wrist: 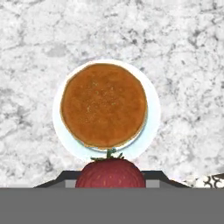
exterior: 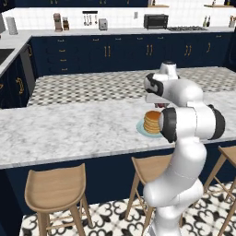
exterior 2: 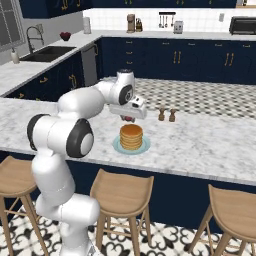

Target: Take the strawberry from the fridge and place it on top of the pancake, located on the dining counter.

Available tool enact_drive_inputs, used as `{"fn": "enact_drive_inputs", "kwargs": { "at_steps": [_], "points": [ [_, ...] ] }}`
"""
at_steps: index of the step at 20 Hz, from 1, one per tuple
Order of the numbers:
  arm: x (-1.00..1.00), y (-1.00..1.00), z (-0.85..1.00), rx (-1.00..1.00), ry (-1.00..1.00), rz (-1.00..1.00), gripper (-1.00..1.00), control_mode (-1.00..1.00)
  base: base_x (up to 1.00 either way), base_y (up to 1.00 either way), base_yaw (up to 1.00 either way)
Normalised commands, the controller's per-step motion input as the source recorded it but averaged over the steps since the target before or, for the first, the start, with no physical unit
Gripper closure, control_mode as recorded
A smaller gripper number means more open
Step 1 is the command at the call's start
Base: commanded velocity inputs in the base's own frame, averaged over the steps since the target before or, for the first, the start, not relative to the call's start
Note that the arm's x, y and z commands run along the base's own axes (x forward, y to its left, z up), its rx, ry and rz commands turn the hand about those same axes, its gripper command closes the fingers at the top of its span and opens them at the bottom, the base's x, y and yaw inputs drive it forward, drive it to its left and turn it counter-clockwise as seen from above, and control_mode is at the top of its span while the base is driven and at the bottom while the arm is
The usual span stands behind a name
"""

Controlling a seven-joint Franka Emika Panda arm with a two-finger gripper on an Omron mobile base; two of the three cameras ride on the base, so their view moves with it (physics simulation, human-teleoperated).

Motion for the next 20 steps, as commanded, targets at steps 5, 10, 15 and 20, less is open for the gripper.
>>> {"fn": "enact_drive_inputs", "kwargs": {
  "at_steps": [5,10,15,20],
  "points": [
    [0.64,-0.02,-0.33,0.02,0.0,0.09,1.0,-1.0,0.0,0.0,0.0],
    [0.29,0.0,-0.38,0.0,0.05,0.05,1.0,-1.0,0.0,0.0,0.0],
    [-0.36,0.0,-0.21,0.0,0.05,0.01,1.0,-1.0,0.0,0.0,0.0],
    [-0.13,0.0,-0.15,0.0,0.01,0.0,1.0,-1.0,0.0,0.0,0.0]
  ]
}}
